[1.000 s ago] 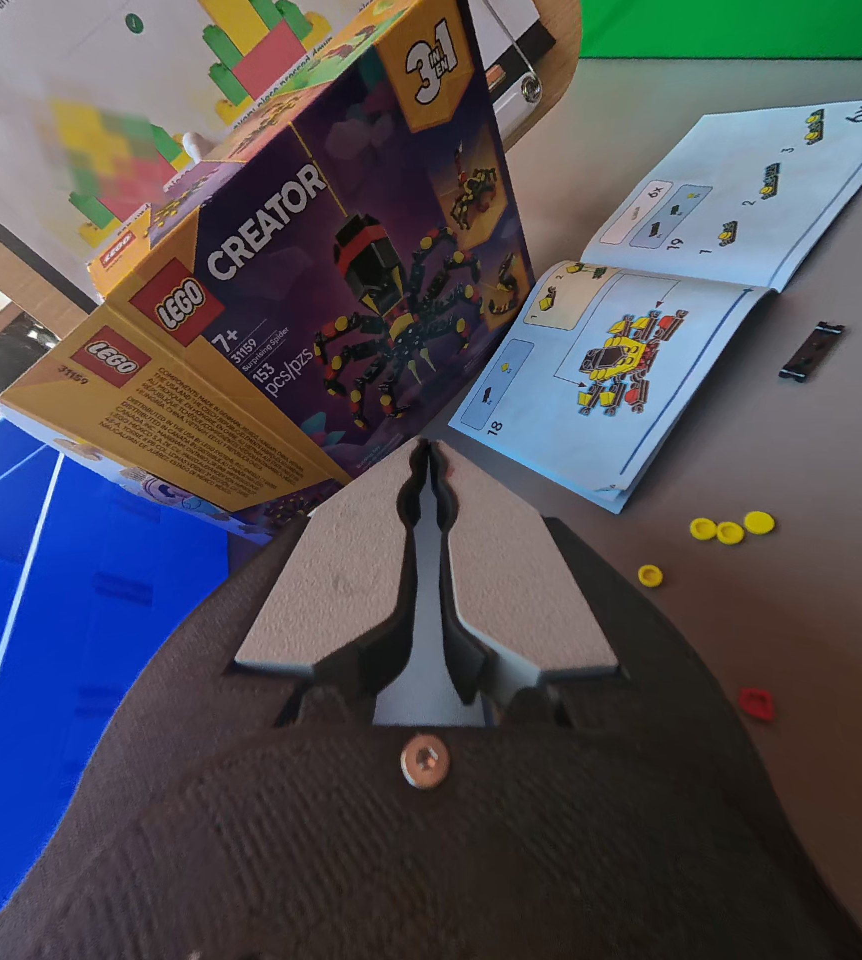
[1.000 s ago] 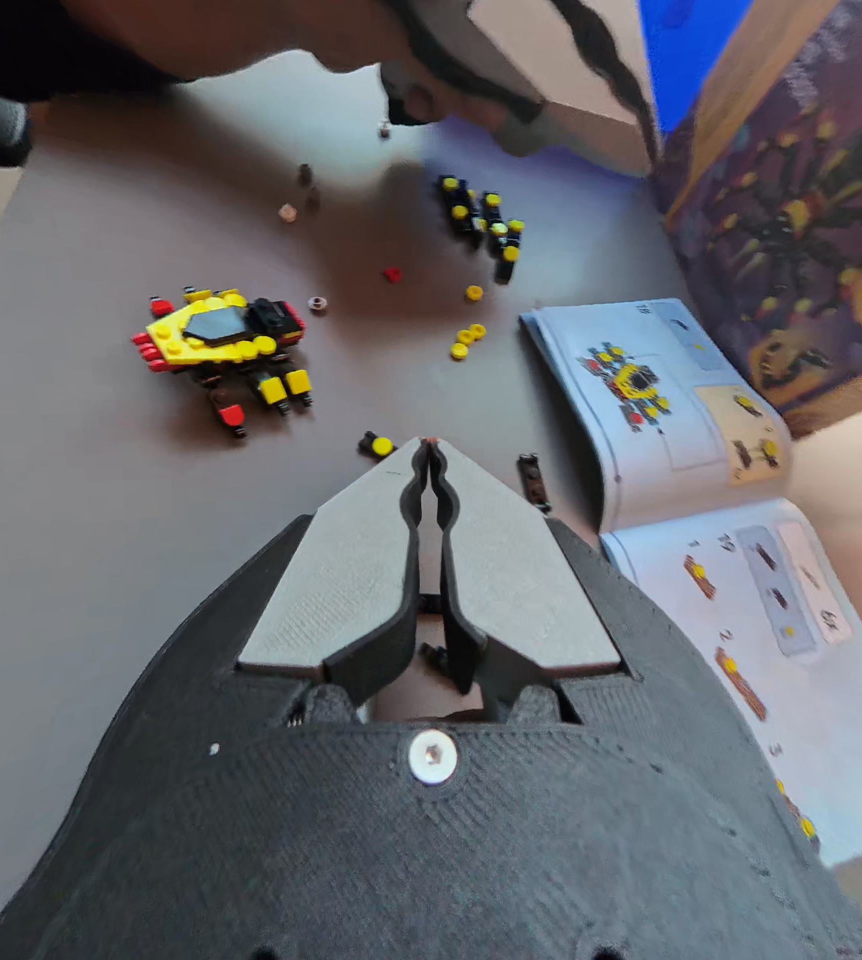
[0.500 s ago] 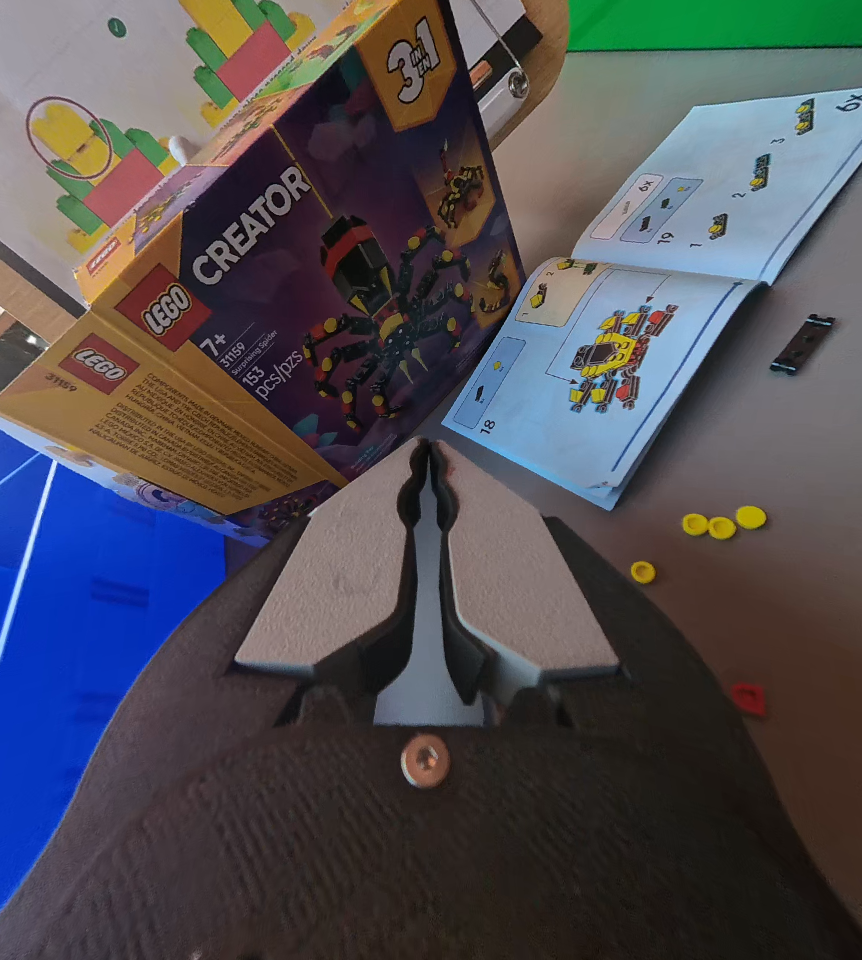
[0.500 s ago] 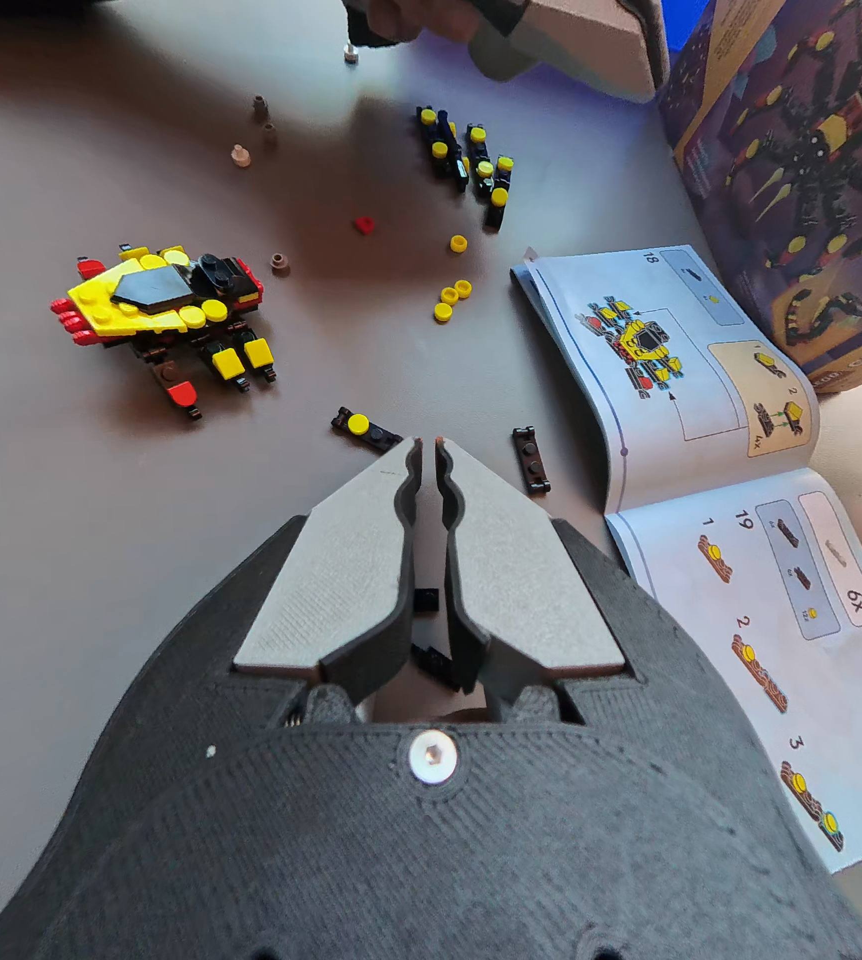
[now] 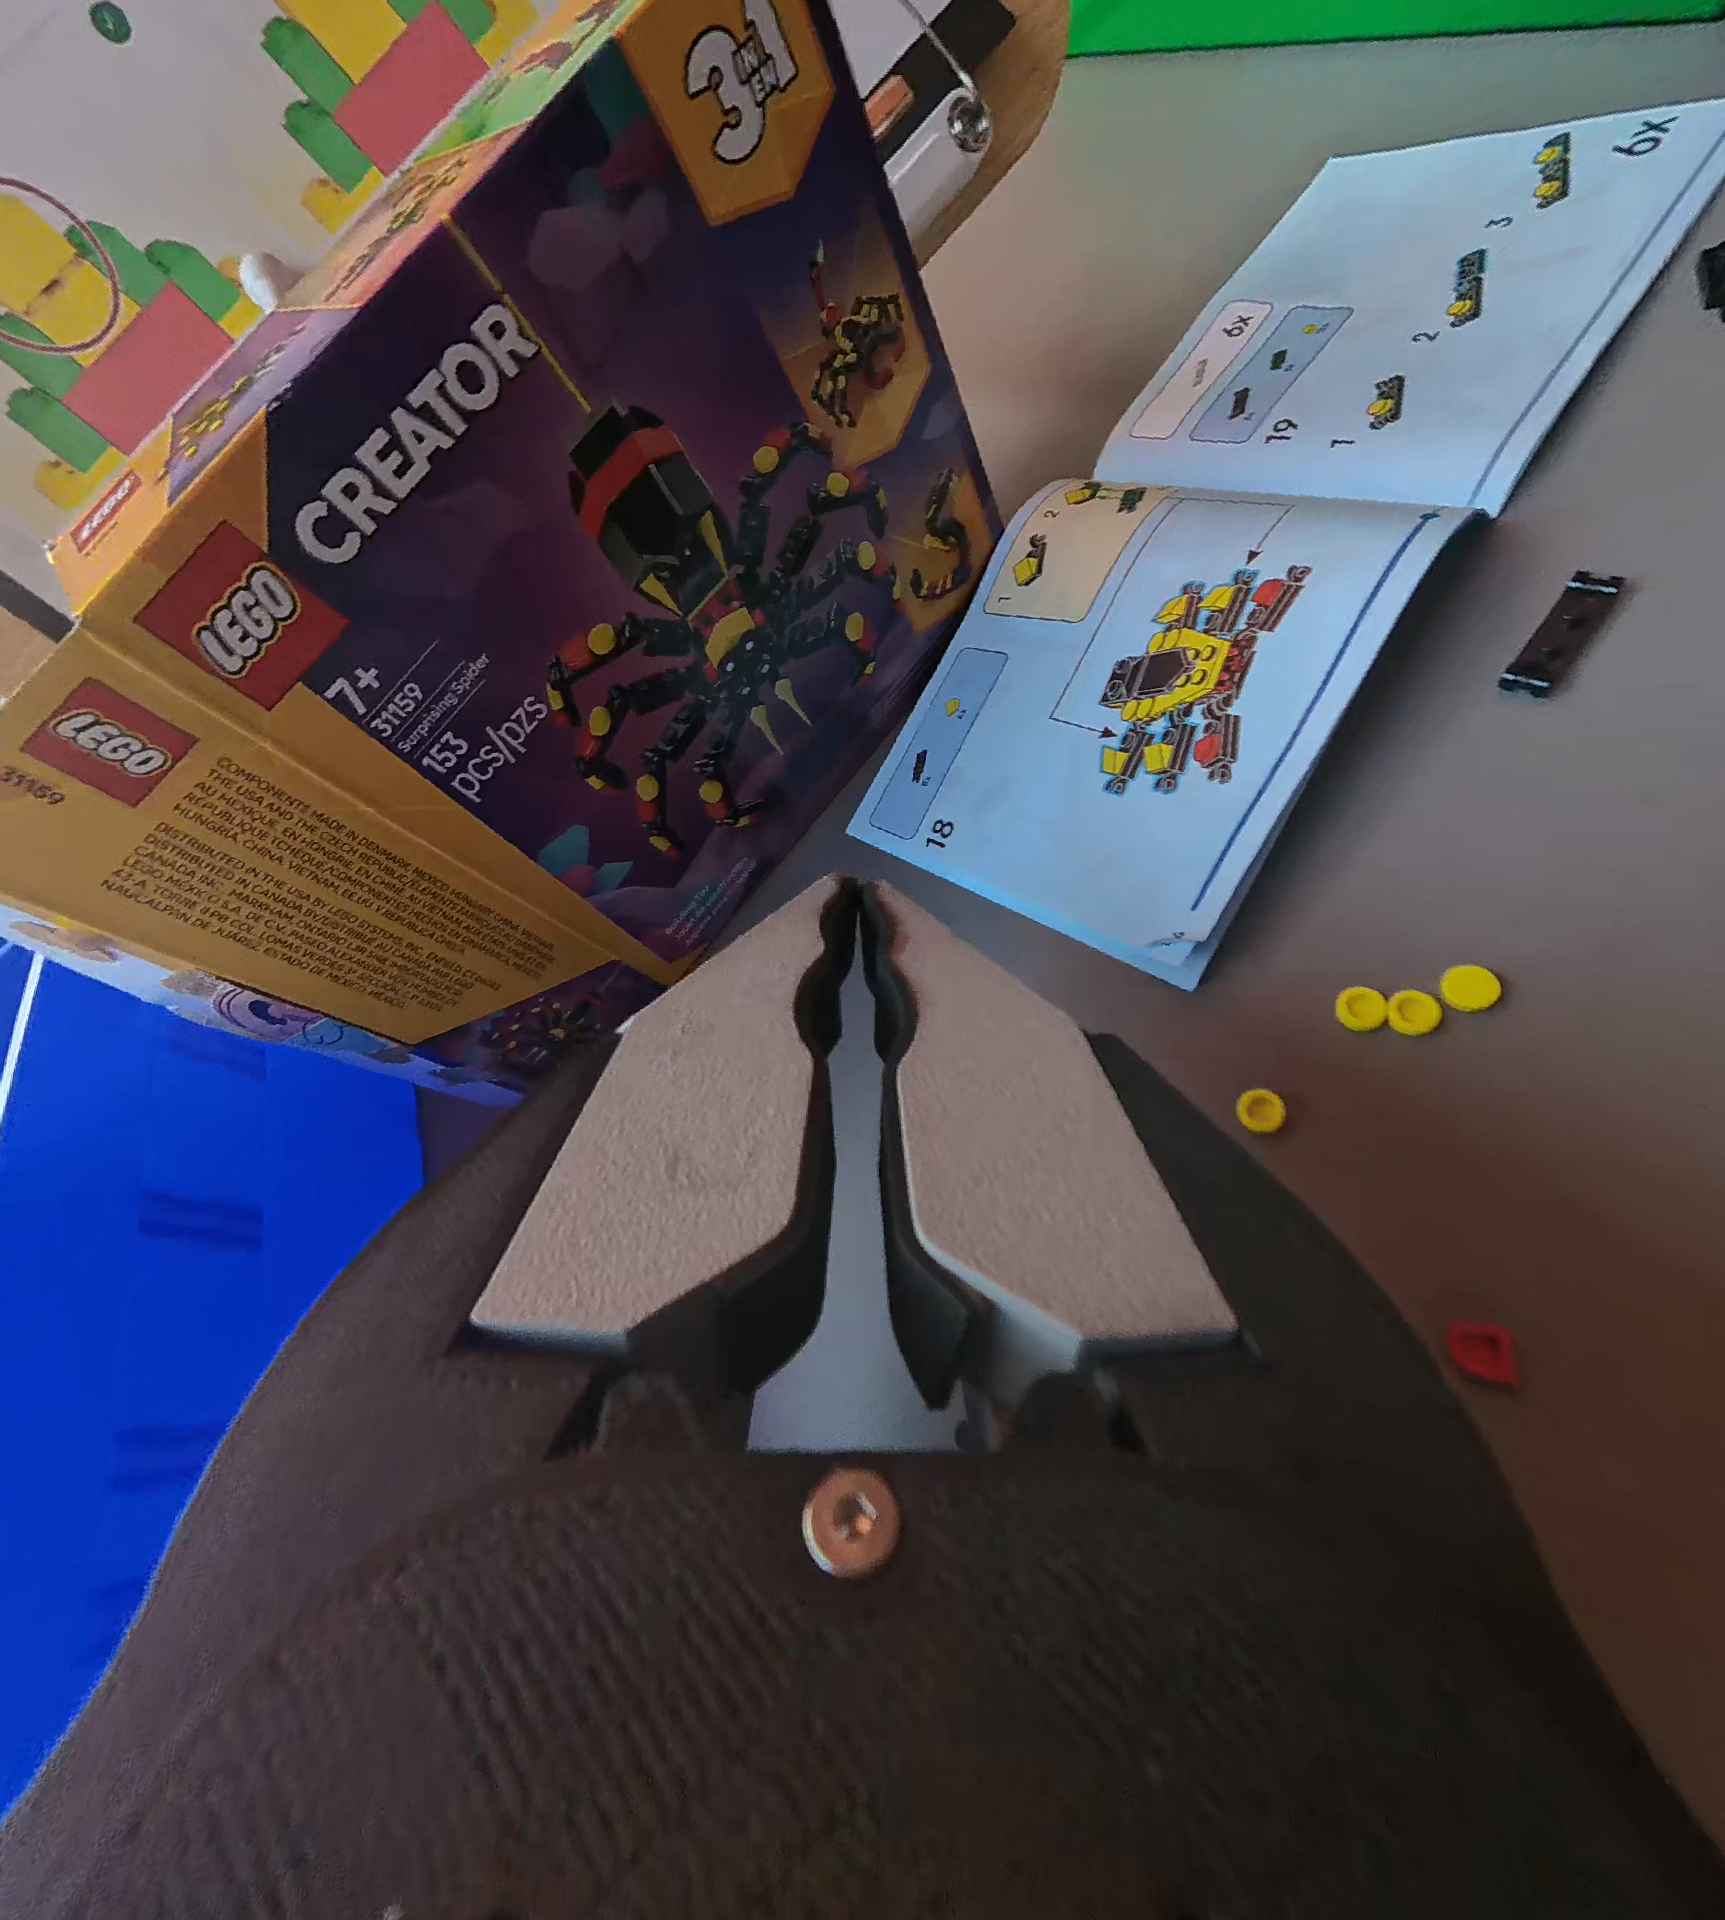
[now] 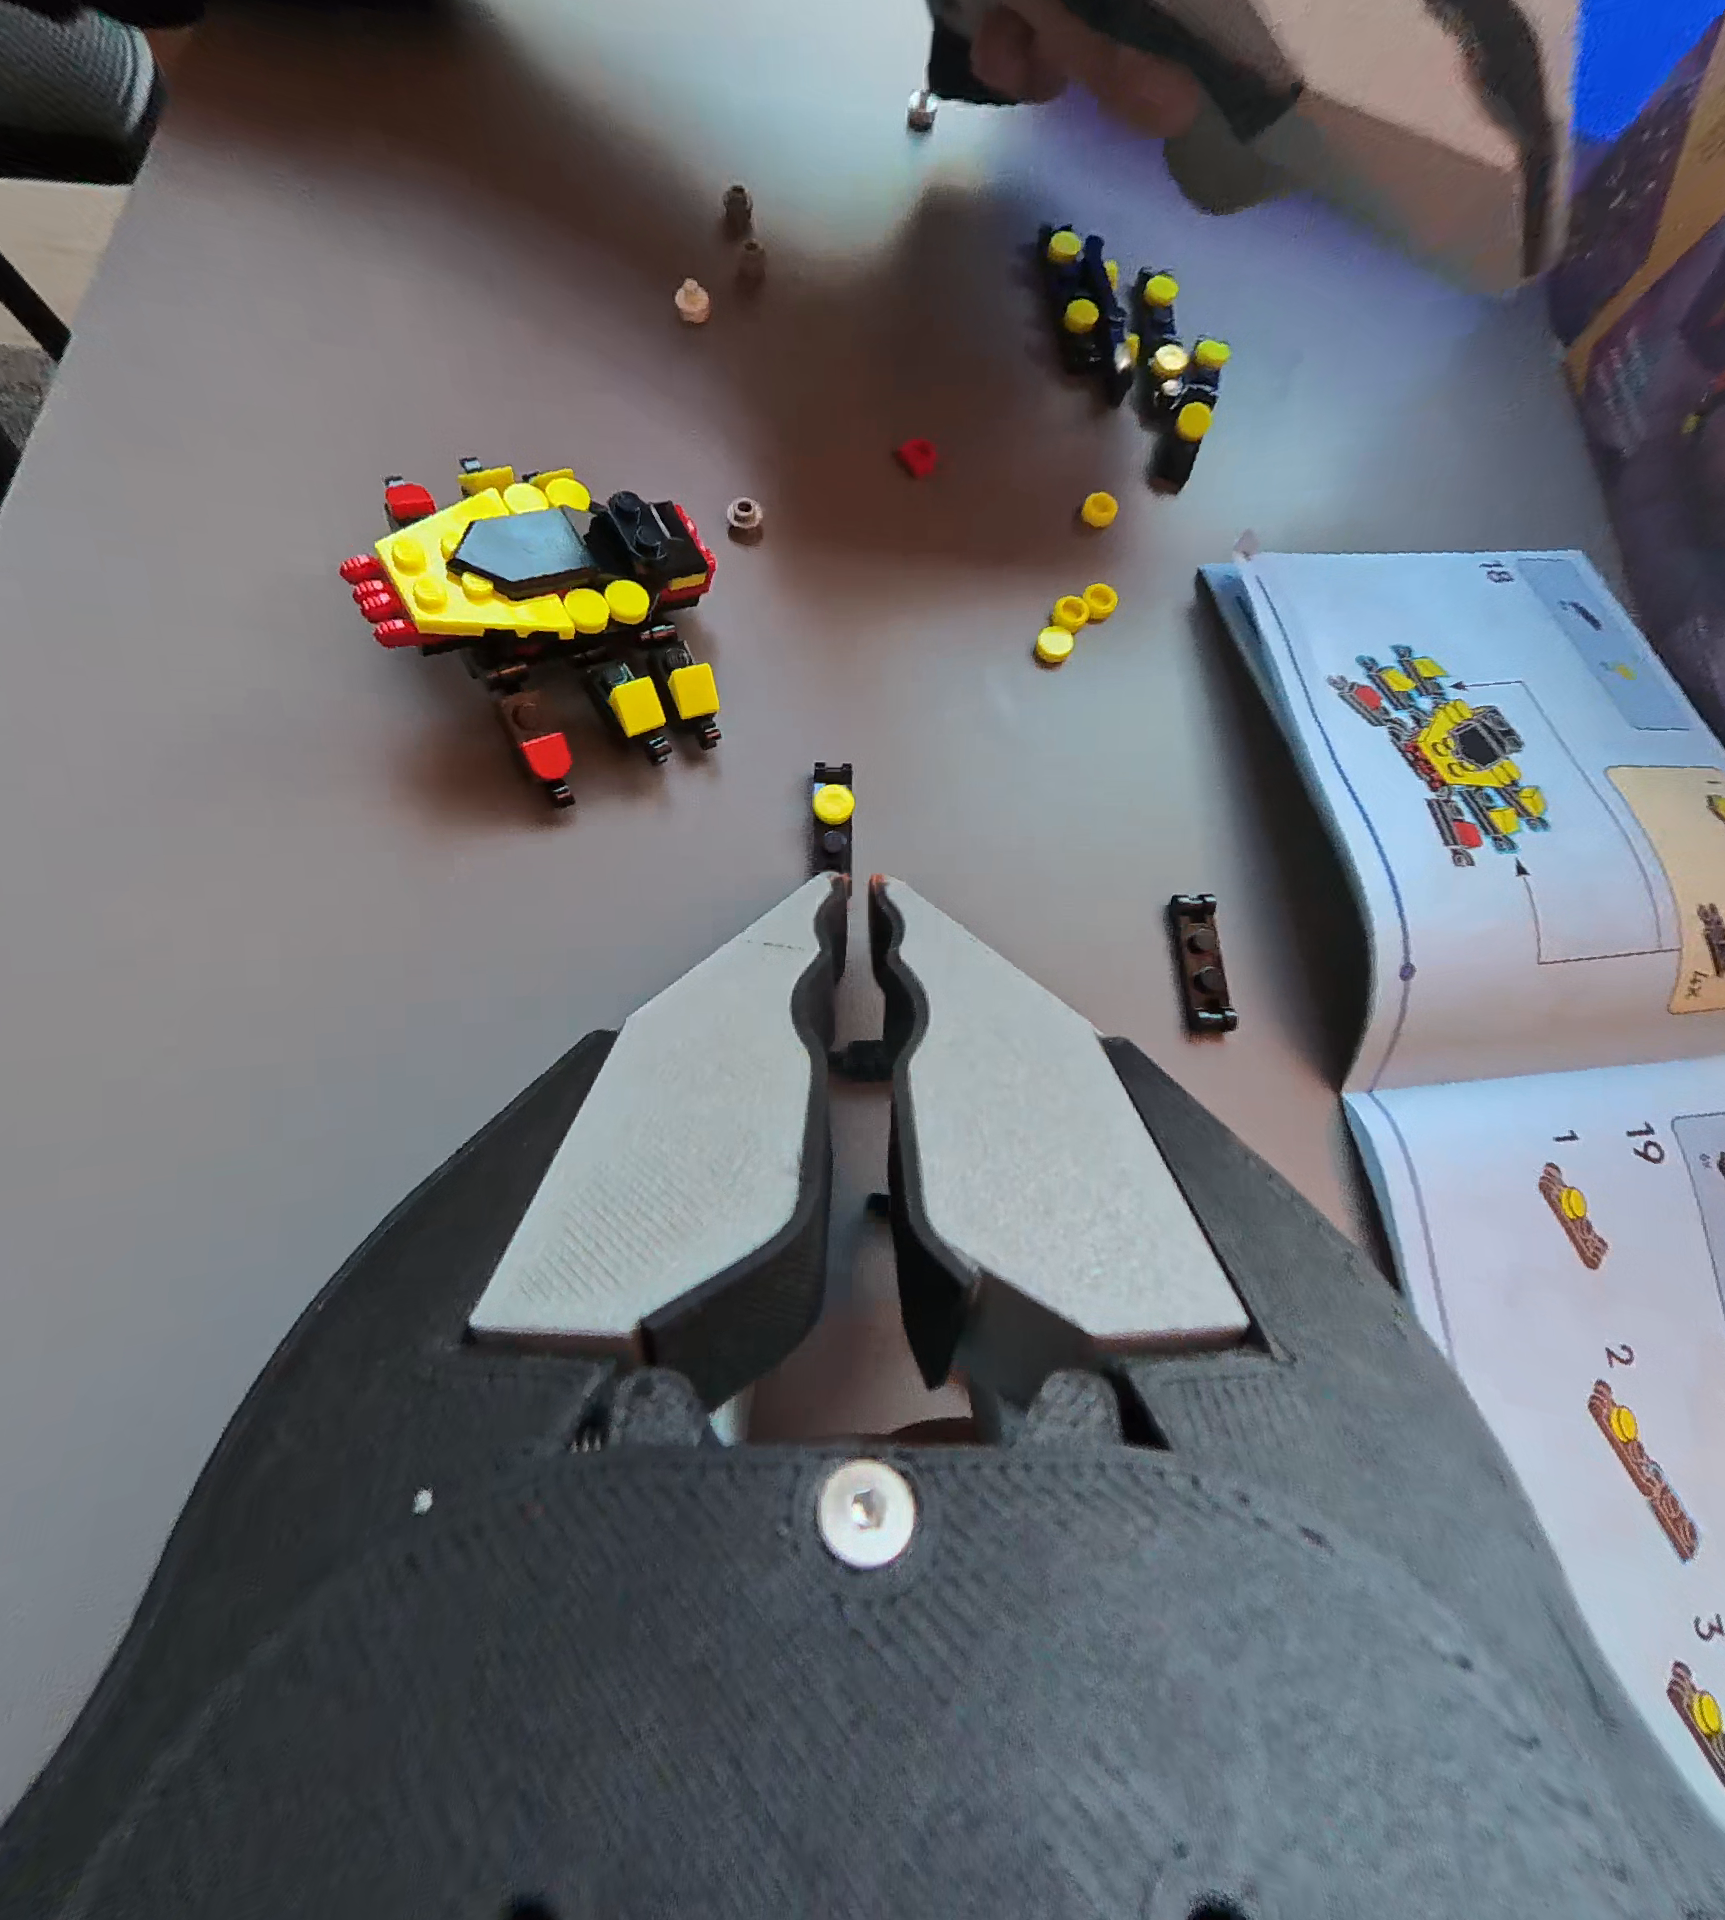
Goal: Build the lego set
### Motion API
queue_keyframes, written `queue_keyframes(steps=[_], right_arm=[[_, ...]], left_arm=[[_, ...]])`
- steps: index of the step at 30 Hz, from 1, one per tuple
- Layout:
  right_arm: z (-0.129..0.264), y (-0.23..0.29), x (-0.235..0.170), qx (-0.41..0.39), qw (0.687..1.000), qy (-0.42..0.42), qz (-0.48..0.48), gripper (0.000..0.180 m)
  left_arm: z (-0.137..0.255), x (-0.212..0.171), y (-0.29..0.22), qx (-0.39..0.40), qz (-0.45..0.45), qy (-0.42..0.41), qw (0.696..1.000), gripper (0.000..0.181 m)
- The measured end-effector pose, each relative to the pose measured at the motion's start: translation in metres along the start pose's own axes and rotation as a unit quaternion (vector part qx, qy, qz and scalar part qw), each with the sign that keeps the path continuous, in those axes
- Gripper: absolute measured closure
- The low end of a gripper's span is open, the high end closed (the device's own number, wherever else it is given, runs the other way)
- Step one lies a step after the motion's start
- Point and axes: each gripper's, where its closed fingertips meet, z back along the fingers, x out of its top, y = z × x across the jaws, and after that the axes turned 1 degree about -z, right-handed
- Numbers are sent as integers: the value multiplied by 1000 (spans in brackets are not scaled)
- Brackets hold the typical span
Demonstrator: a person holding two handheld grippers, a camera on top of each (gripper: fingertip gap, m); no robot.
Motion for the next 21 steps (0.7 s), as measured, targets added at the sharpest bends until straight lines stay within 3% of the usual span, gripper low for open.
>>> queue_keyframes(steps=[5,9,14,21], right_arm=[[15,-20,9,-34,998,-46,-28,178],[24,-37,7,-60,995,-64,-53,179],[30,-34,-11,-24,997,-32,-72,171],[36,-16,-35,20,997,33,-66,168]], left_arm=[[3,-2,-30,-82,-34,6,996,181],[4,1,-32,-110,12,-8,994,181],[13,11,-37,-183,99,-39,977,170],[33,21,-84,-300,57,-54,951,157]])
